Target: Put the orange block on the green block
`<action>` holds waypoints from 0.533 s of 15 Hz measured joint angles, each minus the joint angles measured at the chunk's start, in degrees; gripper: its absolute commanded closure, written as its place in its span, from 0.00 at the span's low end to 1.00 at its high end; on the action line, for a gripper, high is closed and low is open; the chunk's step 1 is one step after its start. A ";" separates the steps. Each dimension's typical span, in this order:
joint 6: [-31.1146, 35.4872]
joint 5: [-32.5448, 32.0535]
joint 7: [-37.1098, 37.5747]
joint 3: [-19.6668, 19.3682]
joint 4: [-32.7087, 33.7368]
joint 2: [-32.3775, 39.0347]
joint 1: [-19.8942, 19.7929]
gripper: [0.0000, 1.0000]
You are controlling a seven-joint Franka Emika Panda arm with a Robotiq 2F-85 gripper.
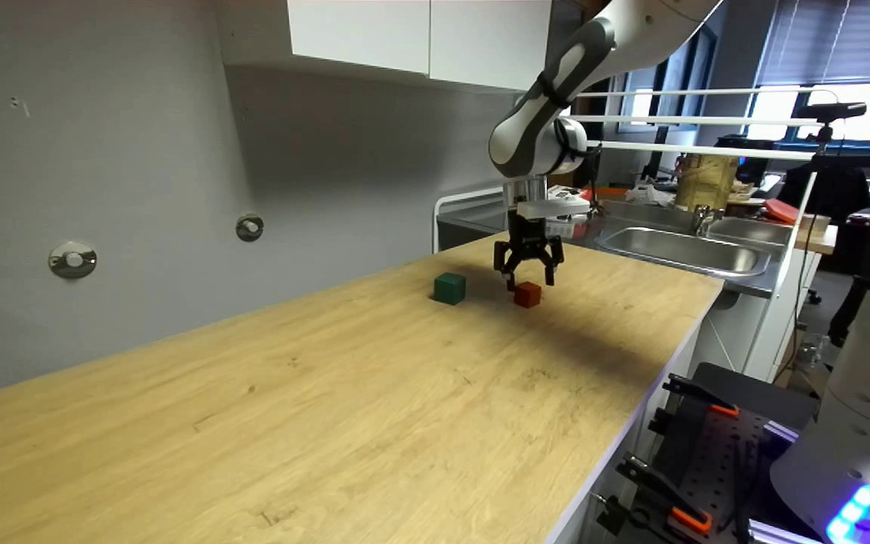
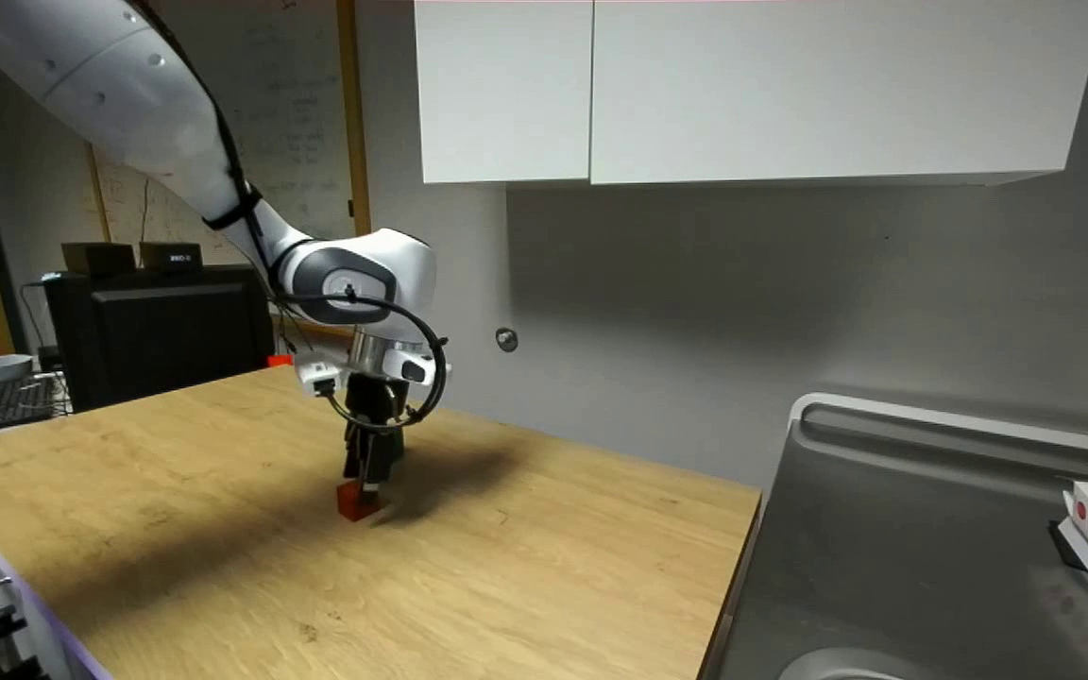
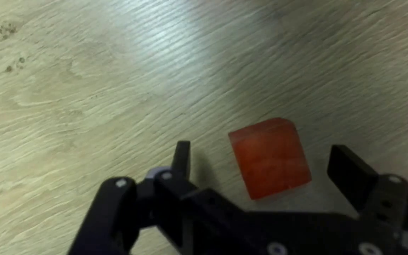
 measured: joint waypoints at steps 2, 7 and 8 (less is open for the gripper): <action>-0.34 -0.01 0.00 -0.28 1.87 3.00 0.00 0.41; -3.24 -0.03 0.00 -0.67 5.90 5.49 -0.01 0.79; -3.54 -0.09 0.00 -0.82 6.34 5.49 -0.01 0.82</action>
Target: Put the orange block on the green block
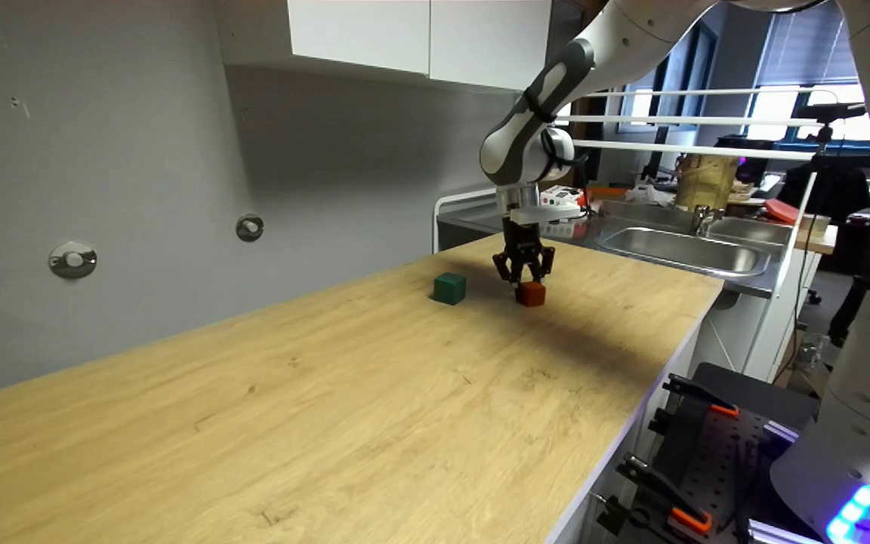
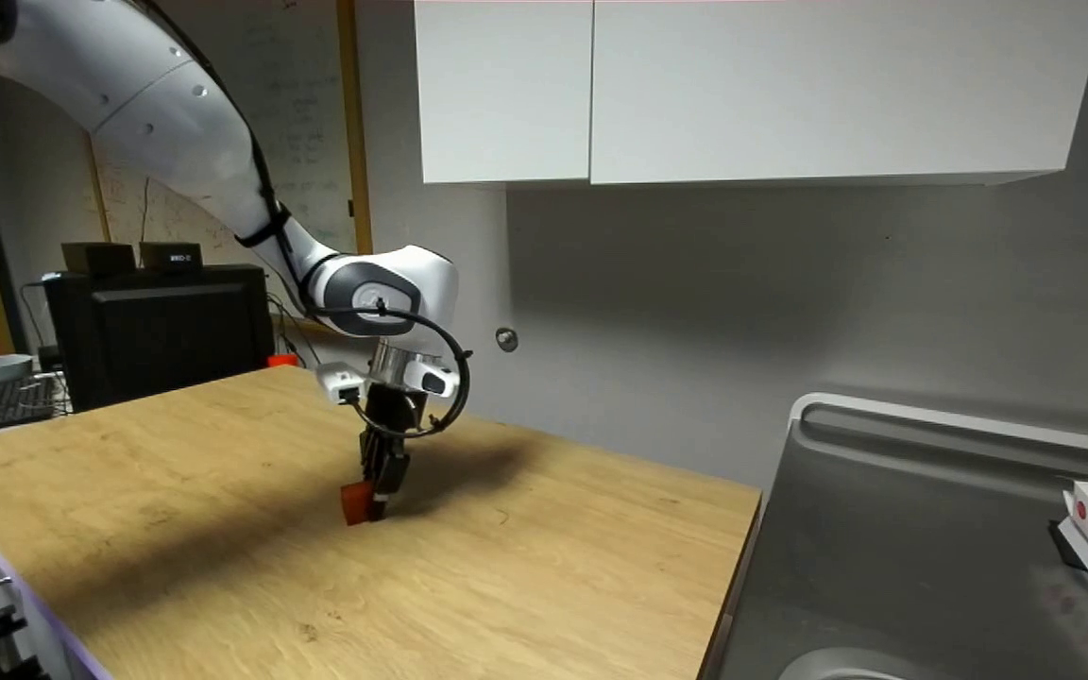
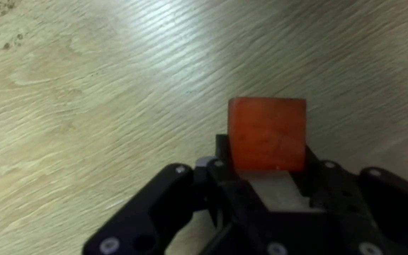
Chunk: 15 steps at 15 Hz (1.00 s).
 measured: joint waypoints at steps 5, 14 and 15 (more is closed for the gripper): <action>-1.33 -1.23 0.12 -0.75 1.82 -0.49 0.11 0.82; -6.40 -3.86 3.04 0.07 7.68 -2.88 4.00 0.82; -7.09 -3.94 3.42 0.48 8.71 -2.88 4.74 0.82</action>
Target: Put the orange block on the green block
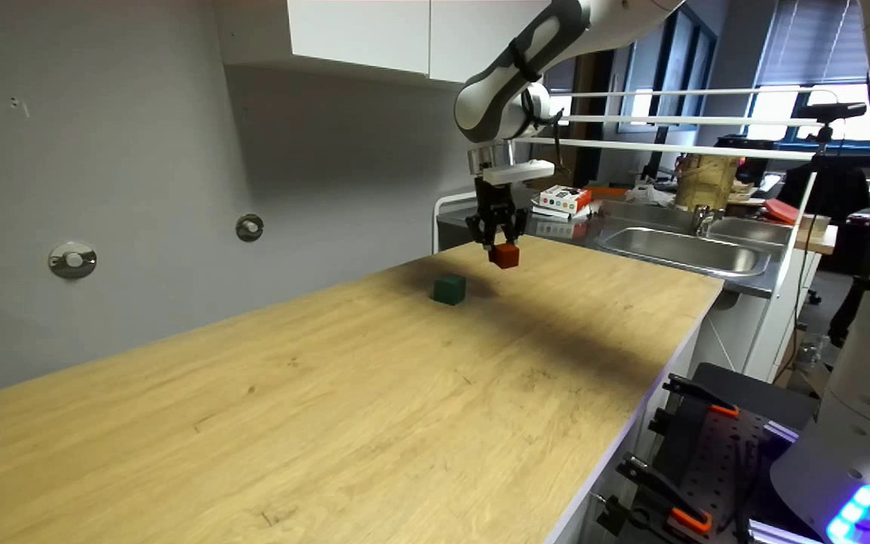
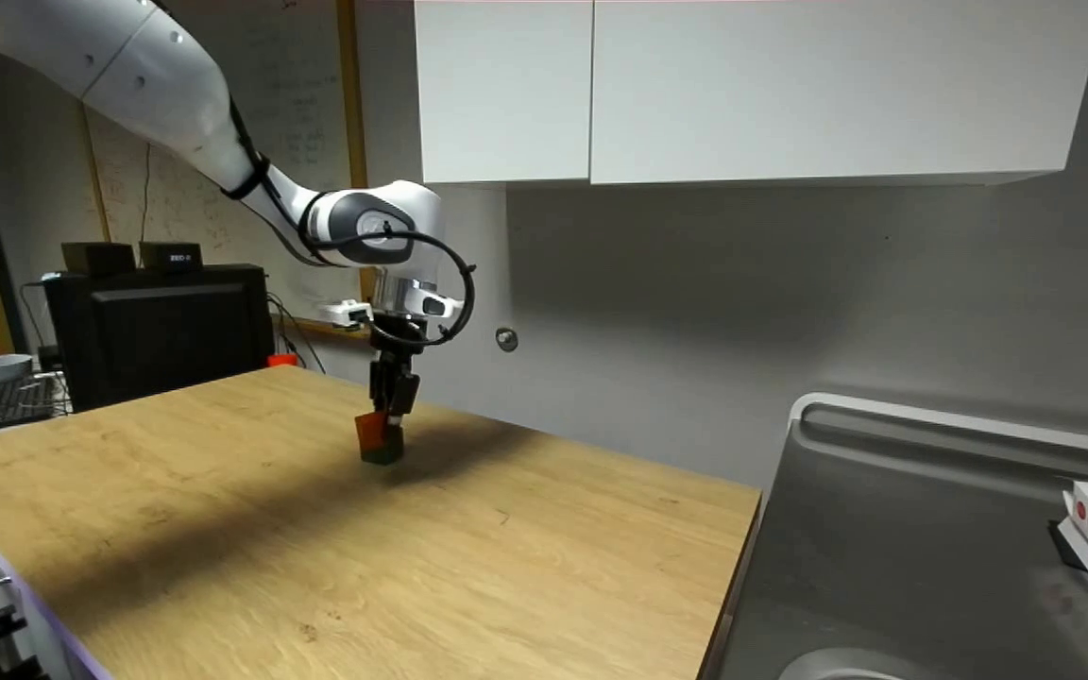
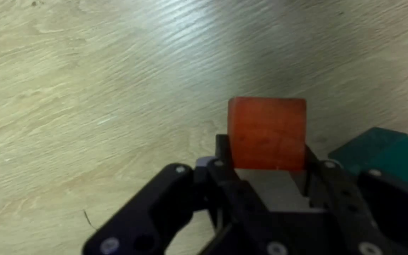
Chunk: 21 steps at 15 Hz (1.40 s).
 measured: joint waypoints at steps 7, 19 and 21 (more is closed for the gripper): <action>-4.68 -1.11 1.93 2.32 6.44 0.96 4.47 0.82; -9.55 -1.12 1.93 3.75 18.06 10.94 5.26 0.82; -10.34 -1.12 1.89 3.76 19.82 12.73 5.30 0.82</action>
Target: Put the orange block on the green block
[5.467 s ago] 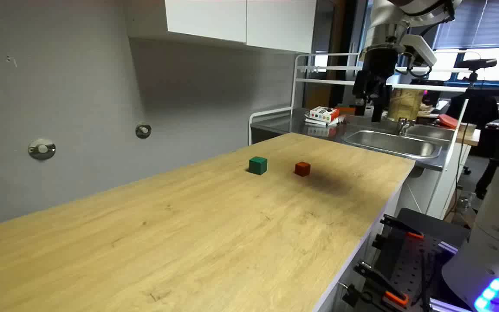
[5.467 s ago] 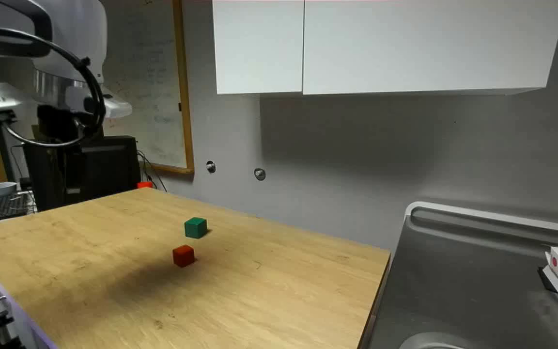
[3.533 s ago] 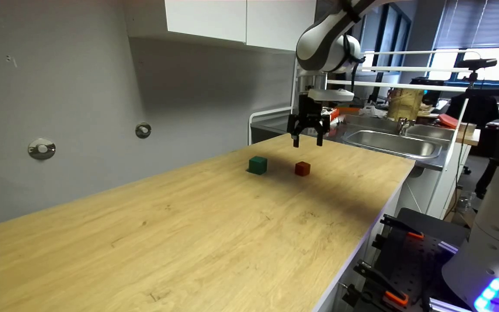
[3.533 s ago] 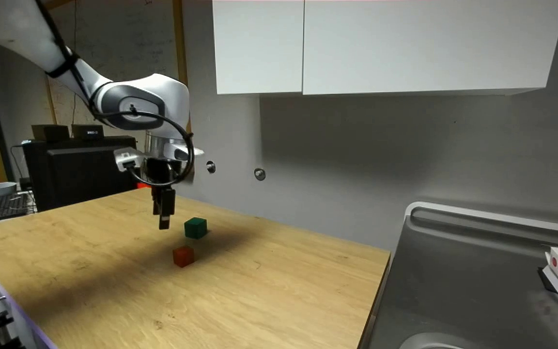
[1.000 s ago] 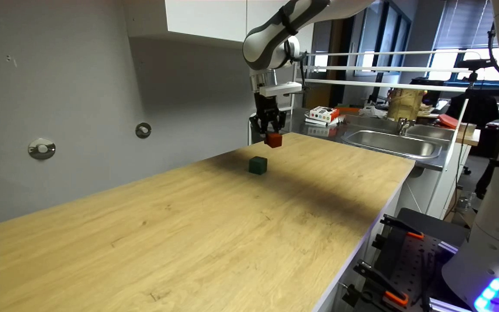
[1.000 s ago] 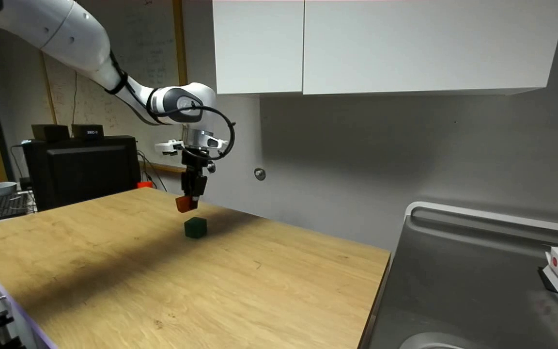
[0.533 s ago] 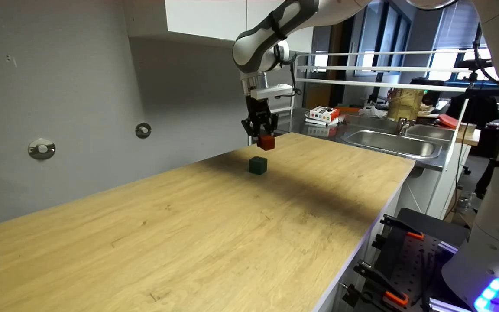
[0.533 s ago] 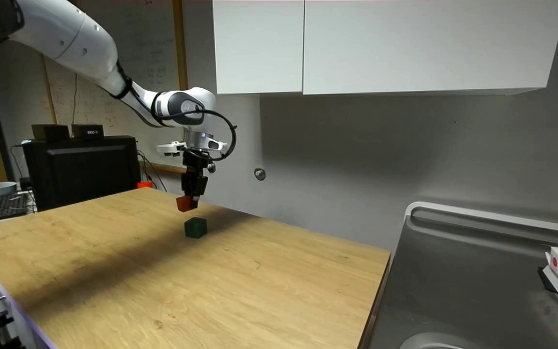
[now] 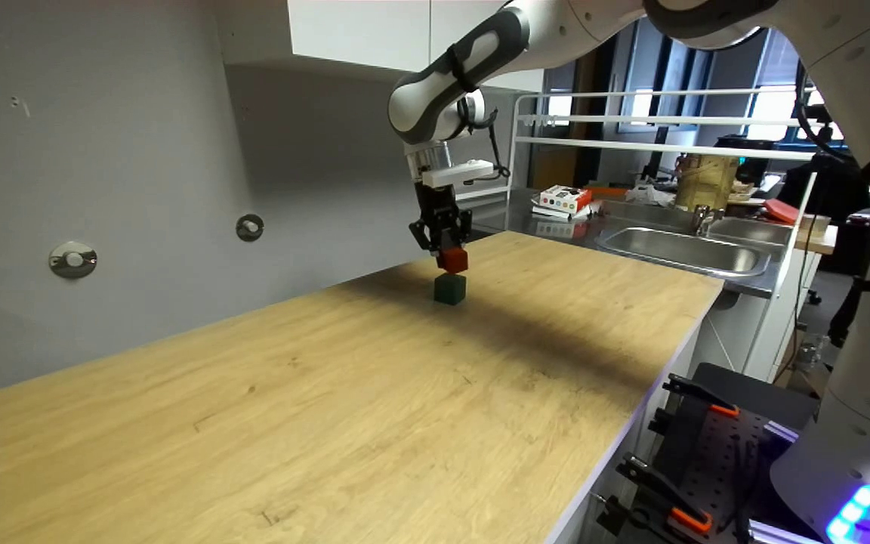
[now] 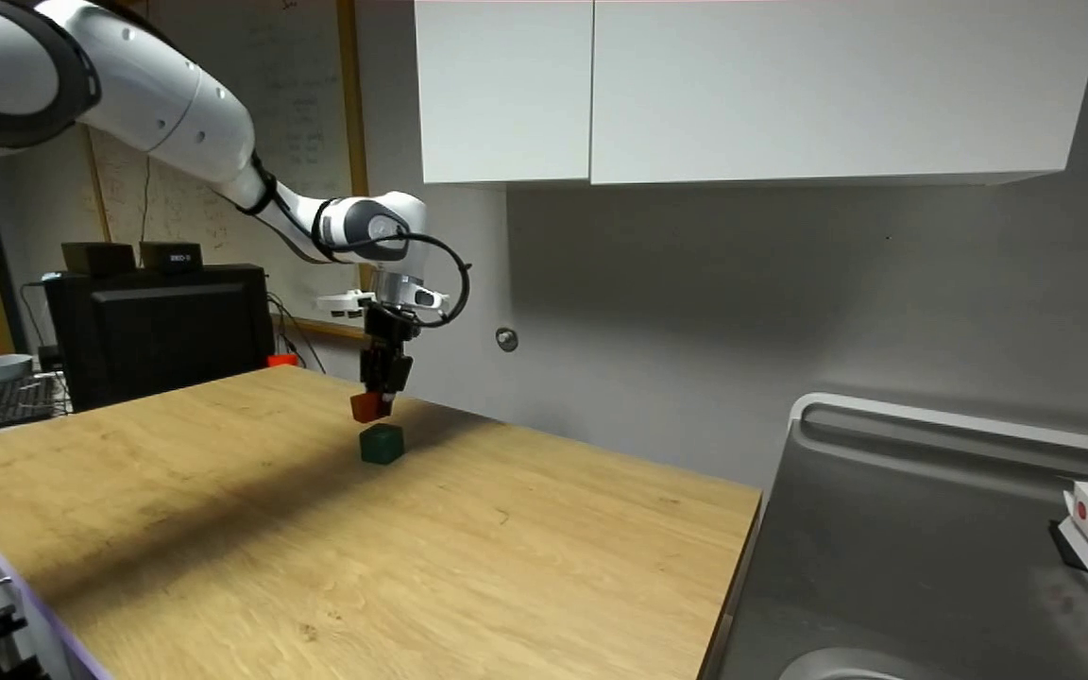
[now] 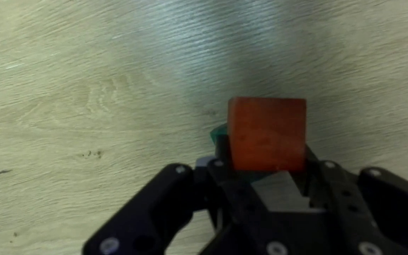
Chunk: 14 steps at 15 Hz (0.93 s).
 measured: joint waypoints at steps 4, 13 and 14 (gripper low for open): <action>-0.75 0.00 -0.03 0.00 2.39 3.27 -0.12 0.56; -3.35 0.00 -0.16 -0.03 5.83 5.88 -0.26 0.00; -3.43 0.00 -0.20 -0.03 5.88 5.92 -0.23 0.00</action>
